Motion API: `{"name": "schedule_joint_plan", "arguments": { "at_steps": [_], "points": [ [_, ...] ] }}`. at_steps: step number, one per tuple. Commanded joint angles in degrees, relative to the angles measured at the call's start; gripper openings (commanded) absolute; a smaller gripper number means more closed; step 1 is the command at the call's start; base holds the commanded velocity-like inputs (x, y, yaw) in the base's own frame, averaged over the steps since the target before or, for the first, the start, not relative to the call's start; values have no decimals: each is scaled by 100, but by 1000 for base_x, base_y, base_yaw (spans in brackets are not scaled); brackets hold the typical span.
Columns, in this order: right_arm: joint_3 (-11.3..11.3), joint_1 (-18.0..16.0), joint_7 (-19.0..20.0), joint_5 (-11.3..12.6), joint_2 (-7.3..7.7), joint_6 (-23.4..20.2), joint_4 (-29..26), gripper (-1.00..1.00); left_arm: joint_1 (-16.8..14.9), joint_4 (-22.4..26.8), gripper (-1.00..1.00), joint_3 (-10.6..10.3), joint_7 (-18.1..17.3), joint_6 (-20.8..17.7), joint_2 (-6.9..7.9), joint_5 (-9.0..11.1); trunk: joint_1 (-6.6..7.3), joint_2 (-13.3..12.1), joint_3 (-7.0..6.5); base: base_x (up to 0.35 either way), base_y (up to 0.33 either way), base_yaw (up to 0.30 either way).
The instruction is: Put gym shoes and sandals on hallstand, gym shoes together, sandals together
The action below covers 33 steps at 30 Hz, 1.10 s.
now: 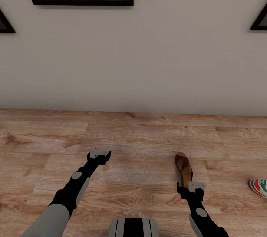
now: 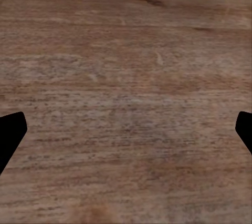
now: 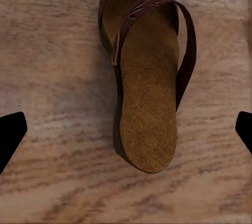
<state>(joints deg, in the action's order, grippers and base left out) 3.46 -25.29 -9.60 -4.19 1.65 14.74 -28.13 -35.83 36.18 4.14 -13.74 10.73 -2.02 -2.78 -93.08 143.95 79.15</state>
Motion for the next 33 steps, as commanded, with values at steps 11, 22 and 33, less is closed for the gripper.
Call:
{"name": "schedule_joint_plan", "arguments": {
  "at_steps": [11,22,33],
  "points": [
    [13,-3,-15,-44,9,277,17,100,-2,-12,100,43,-60,17,-17,-30,-2,3,26,0,0,-1],
    [15,-3,-15,-38,23,297,12,100,1,-15,100,43,-93,25,-17,-30,-30,17,332,0,0,0],
    [15,-3,-15,-38,21,301,9,100,5,-15,100,43,-94,25,-17,-30,-30,17,394,0,0,0]
  ]
}}
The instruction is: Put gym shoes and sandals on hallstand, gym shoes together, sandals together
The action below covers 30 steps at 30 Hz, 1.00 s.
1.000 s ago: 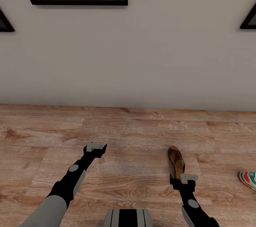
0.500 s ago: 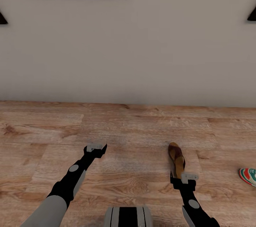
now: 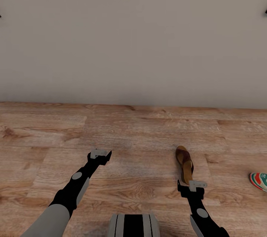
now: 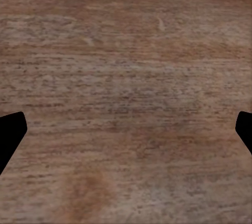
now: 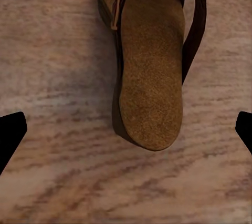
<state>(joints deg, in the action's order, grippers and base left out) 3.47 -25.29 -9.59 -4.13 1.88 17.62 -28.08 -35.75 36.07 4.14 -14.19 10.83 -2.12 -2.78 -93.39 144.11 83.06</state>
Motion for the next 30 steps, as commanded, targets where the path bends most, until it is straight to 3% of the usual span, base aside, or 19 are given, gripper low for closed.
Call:
{"name": "schedule_joint_plan", "arguments": {
  "at_steps": [1,4,14,30],
  "points": [
    [13,-3,-17,-44,-2,11,5,100,-3,-3,100,44,-49,15,-8,-29,1,1,4,0,0,0],
    [13,-3,-17,-44,-3,12,5,100,-4,-3,100,44,-49,17,-8,-29,1,1,7,0,0,0],
    [13,-3,-17,-44,-3,13,5,100,-2,-3,100,44,-49,23,-8,-29,-25,15,283,0,0,-108],
    [13,-3,-17,-44,-15,11,5,100,-2,71,100,54,-44,44,-7,-24,-25,15,309,0,0,-24]
  ]
}}
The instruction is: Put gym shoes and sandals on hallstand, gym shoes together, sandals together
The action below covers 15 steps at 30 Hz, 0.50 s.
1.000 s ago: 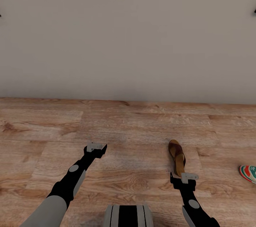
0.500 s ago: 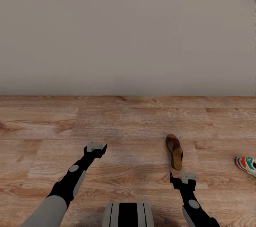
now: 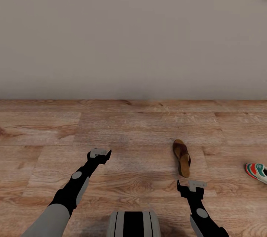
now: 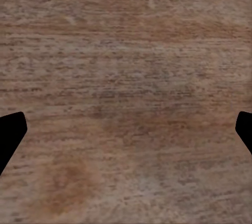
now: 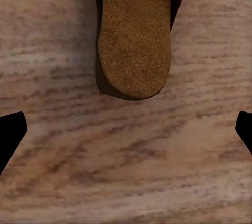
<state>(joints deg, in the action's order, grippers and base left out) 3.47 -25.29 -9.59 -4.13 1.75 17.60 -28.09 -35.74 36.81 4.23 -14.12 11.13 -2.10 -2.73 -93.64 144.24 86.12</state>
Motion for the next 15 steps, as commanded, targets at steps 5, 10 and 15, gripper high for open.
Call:
{"name": "schedule_joint_plan", "arguments": {
  "at_steps": [5,10,15],
  "points": [
    [13,-2,-17,-44,-7,15,5,100,-3,15,100,50,-48,3,-9,-25,-7,5,90,0,0,0],
    [13,-2,-17,-44,-7,15,5,100,-3,18,100,51,-47,-5,-9,-13,-20,12,240,0,0,0],
    [13,-2,-17,-44,-8,14,5,100,-3,6,100,51,-47,0,-9,-9,-22,13,306,0,0,0]
  ]
}}
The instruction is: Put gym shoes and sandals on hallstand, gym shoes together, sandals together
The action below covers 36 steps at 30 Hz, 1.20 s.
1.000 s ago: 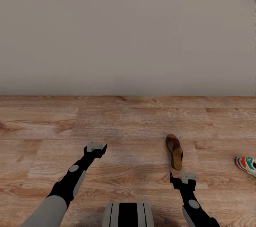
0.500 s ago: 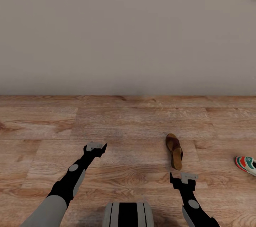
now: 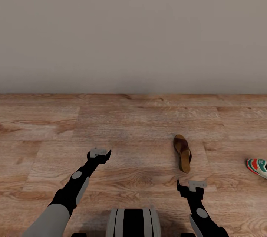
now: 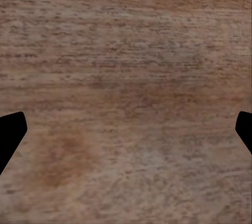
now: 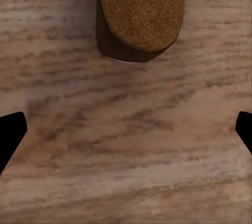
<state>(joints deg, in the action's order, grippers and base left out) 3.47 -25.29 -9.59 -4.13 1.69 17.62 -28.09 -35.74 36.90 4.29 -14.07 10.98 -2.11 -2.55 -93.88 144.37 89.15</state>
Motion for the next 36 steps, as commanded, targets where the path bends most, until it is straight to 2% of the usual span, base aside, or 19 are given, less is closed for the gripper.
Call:
{"name": "schedule_joint_plan", "arguments": {
  "at_steps": [1,21,36],
  "points": [
    [13,-2,-17,-44,-2,13,5,100,-3,-6,100,45,-52,15,-7,-27,1,1,11,0,0,0],
    [13,-2,-17,-44,-2,7,5,100,-3,-43,100,45,-52,43,-9,-50,1,1,41,3,0,0],
    [13,-2,-17,-44,-2,7,3,100,0,-77,100,45,-57,52,-9,-50,1,1,42,164,0,0]
  ]
}}
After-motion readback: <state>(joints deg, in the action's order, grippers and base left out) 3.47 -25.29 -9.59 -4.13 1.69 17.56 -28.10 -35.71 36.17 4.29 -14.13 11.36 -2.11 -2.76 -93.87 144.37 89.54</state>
